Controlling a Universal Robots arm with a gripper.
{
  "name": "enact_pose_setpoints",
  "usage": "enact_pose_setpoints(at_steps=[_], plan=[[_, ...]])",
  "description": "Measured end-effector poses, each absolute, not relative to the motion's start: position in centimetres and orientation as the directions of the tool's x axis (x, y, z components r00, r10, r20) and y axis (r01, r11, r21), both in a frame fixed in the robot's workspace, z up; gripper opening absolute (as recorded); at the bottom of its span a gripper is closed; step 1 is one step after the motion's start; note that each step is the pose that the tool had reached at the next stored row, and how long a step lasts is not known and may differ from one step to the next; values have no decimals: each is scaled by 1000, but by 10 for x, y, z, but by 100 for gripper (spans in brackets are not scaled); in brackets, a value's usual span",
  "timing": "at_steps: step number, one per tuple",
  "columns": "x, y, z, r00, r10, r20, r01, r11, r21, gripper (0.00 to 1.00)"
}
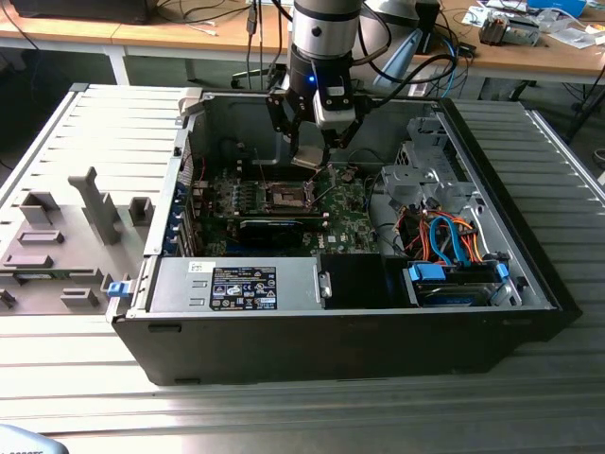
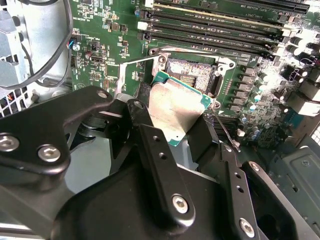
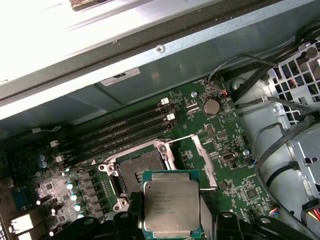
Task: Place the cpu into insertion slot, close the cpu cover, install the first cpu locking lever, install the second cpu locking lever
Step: 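Place the cpu into insertion slot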
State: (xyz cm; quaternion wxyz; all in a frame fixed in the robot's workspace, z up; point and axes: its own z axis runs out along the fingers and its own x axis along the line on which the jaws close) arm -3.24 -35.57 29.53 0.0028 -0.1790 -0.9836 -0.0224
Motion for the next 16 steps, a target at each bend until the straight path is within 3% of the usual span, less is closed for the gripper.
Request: enact_pose_setpoints(at_steps=[16], plan=[[-32, -356, 295, -932, 363, 13, 364, 931, 42, 54]])
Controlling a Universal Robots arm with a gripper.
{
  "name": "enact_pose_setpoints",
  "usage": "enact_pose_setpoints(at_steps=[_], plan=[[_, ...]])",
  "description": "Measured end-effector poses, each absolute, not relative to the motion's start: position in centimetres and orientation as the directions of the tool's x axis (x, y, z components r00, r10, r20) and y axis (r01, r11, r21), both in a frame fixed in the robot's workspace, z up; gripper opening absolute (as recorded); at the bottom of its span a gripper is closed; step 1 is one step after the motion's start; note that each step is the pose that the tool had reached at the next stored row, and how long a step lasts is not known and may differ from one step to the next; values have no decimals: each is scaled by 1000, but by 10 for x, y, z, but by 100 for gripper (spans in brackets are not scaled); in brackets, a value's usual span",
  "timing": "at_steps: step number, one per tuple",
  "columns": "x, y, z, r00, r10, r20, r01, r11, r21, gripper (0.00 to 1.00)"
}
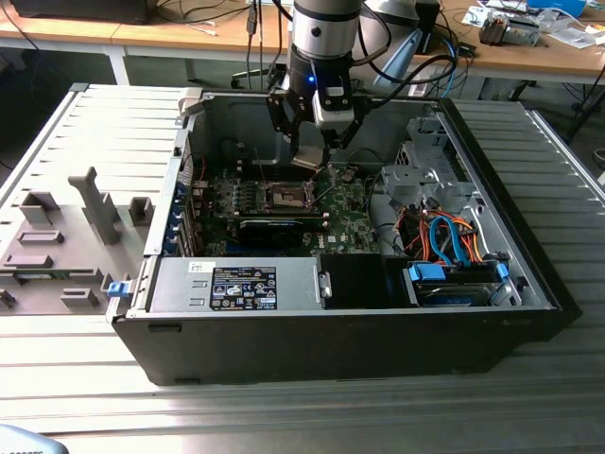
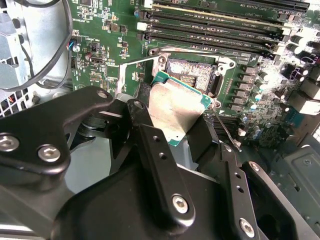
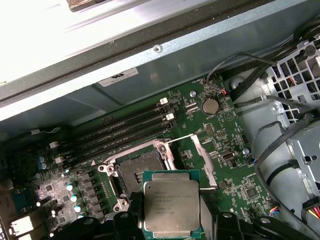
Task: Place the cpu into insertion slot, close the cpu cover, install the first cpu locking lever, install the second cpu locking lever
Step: 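Place the cpu into insertion slot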
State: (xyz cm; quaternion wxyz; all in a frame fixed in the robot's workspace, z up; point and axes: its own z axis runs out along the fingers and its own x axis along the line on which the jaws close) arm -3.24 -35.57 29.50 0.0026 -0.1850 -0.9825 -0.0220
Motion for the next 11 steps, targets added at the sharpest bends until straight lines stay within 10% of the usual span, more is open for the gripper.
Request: enact_pose_setpoints(at_steps=[11], plan=[[-32, -356, 295, -929, 371, 13, 371, 928, 42, 54]])
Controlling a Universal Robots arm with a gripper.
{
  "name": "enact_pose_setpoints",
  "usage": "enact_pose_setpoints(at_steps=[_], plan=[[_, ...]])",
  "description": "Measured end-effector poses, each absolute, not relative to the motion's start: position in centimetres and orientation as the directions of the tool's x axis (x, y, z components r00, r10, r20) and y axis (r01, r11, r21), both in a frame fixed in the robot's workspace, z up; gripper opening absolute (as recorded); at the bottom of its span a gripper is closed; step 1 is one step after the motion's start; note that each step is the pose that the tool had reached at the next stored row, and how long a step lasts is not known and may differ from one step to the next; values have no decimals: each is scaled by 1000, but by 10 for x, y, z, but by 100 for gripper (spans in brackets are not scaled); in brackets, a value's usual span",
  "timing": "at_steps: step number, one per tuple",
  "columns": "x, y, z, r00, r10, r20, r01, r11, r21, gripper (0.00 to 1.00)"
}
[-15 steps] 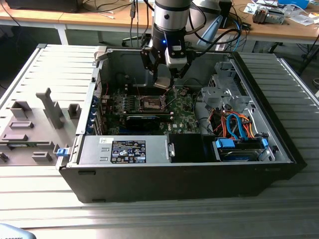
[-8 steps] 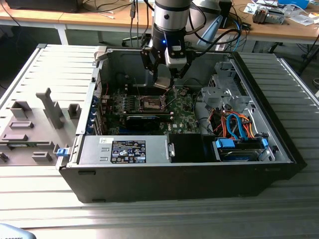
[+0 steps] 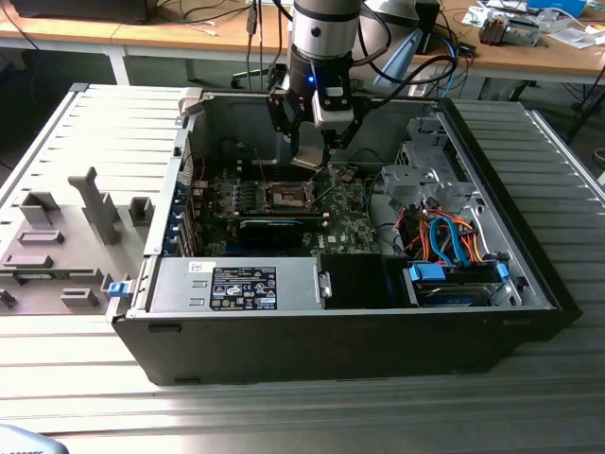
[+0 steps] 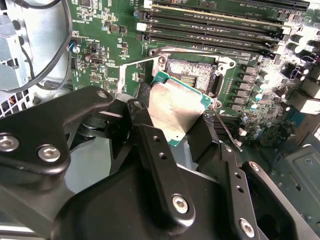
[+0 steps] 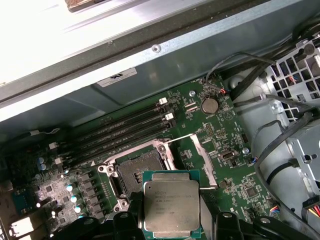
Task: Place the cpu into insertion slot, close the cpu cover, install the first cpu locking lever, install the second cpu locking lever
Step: 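Place the cpu into insertion slot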
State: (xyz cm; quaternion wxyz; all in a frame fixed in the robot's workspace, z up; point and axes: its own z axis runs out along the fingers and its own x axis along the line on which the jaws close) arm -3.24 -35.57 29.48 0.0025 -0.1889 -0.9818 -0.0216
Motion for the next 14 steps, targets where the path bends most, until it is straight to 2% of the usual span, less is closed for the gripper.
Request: enact_pose_setpoints(at_steps=[14], plan=[[-32, -356, 295, -925, 380, 13, 380, 924, 41, 54]])
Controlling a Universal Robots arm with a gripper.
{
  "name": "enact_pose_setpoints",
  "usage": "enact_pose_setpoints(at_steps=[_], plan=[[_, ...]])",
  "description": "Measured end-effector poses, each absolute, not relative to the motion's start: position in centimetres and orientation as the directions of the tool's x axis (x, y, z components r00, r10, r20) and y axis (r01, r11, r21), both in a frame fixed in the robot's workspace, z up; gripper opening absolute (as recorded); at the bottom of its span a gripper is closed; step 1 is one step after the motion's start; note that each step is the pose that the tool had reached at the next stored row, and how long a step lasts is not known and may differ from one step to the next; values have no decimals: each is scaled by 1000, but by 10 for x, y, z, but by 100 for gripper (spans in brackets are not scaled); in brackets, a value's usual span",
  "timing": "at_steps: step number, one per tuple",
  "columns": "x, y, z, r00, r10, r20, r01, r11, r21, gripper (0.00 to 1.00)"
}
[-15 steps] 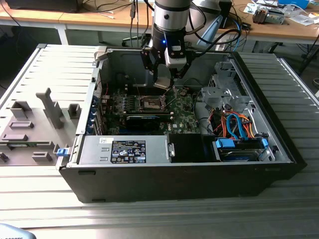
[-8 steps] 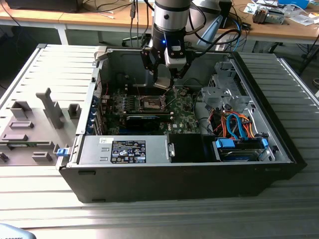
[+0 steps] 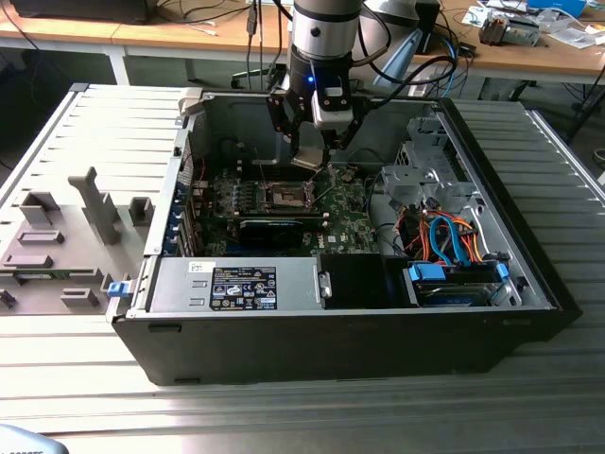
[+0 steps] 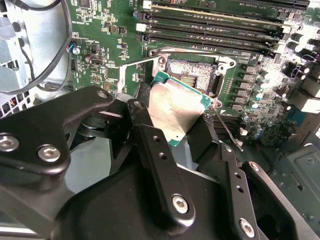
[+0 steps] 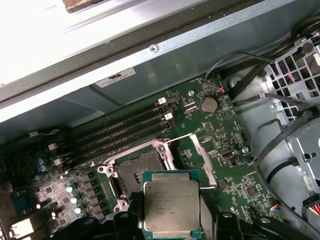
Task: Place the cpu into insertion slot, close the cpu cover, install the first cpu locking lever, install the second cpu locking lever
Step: 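Place the cpu into insertion slot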
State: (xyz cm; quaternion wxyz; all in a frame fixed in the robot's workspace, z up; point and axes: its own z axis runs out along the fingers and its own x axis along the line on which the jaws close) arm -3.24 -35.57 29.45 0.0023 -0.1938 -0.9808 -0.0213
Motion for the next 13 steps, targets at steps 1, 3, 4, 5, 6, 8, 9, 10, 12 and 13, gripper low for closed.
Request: enact_pose_setpoints(at_steps=[1, 3, 4, 5, 6, 8, 9, 10, 12, 13], plan=[[-32, -356, 294, -924, 381, 13, 381, 924, 41, 54], [-32, -356, 294, -924, 382, 12, 383, 923, 40, 54], [-32, -356, 294, -924, 383, 12, 383, 923, 39, 54], [-32, -356, 294, -923, 384, 12, 384, 923, 39, 54], [-32, -356, 294, -923, 384, 12, 384, 923, 38, 54], [-32, -356, 294, -923, 385, 11, 385, 922, 37, 54], [-32, -356, 294, -923, 386, 11, 386, 922, 37, 54], [-32, -356, 294, -922, 386, 11, 386, 922, 37, 54], [-32, -356, 294, -922, 387, 11, 387, 921, 37, 54], [-32, -356, 294, -922, 388, 11, 388, 921, 36, 54]])
